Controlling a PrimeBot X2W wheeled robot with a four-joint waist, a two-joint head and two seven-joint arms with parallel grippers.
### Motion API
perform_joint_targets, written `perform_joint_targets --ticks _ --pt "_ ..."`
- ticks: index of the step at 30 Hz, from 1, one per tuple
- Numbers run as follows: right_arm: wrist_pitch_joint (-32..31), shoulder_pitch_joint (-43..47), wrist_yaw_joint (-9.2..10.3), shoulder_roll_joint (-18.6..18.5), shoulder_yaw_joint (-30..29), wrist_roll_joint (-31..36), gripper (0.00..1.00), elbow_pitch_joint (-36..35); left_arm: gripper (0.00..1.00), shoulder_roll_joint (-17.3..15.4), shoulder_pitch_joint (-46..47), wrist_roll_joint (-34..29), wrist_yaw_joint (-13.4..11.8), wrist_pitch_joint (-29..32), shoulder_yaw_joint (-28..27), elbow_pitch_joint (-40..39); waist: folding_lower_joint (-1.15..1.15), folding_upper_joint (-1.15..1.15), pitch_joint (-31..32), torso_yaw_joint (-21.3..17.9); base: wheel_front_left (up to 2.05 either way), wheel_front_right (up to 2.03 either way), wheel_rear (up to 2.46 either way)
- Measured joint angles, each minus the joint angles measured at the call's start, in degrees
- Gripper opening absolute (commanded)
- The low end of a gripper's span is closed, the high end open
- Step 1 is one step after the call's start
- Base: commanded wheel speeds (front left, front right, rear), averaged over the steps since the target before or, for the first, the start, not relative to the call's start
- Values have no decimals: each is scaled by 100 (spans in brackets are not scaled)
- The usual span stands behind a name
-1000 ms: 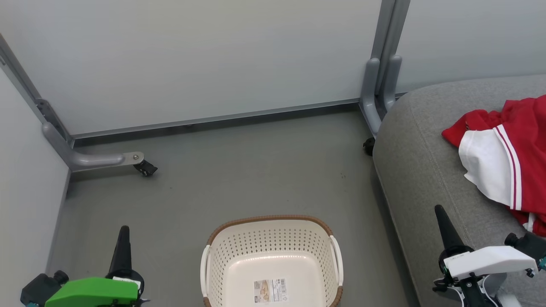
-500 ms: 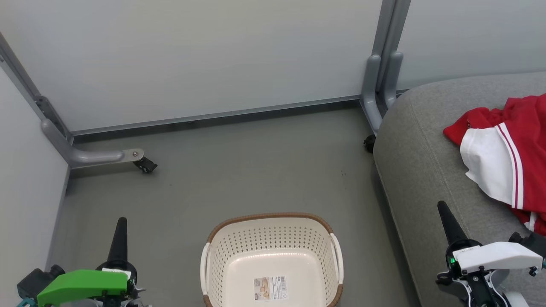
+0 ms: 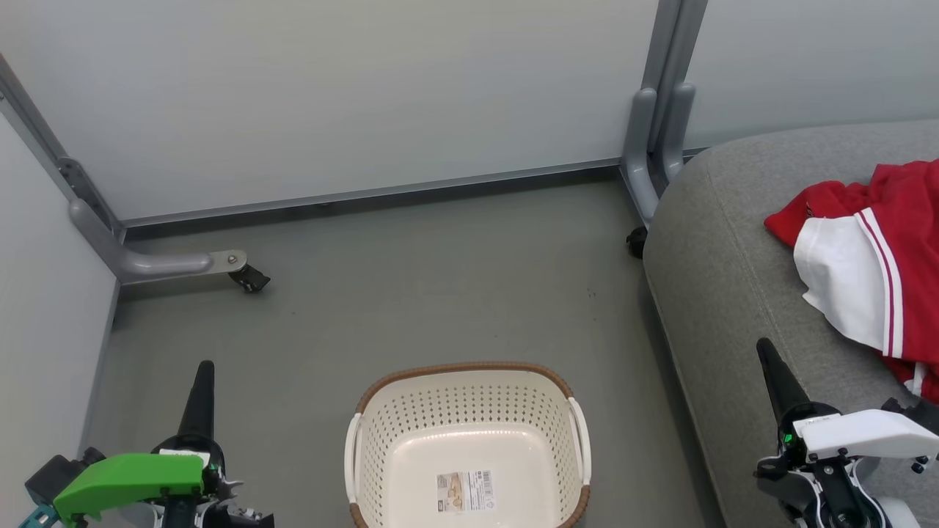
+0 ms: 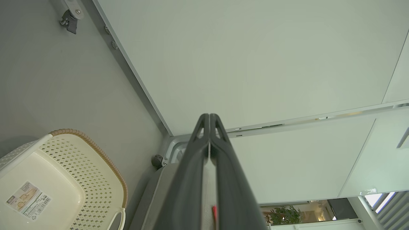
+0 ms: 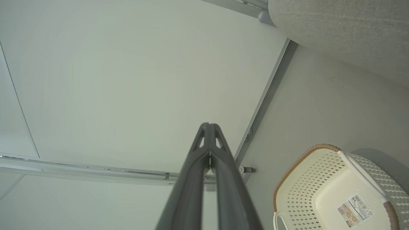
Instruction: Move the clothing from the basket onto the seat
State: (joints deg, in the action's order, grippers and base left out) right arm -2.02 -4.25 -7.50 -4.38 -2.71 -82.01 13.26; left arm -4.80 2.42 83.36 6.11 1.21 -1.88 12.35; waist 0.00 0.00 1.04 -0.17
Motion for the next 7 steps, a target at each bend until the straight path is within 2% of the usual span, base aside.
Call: perform_joint_targets --ticks 7 --pt "-85 -41 0 5 -56 -313 0 16 0 0 88 299 40 76 -46 48 0 0 -29 4 0 0 0"
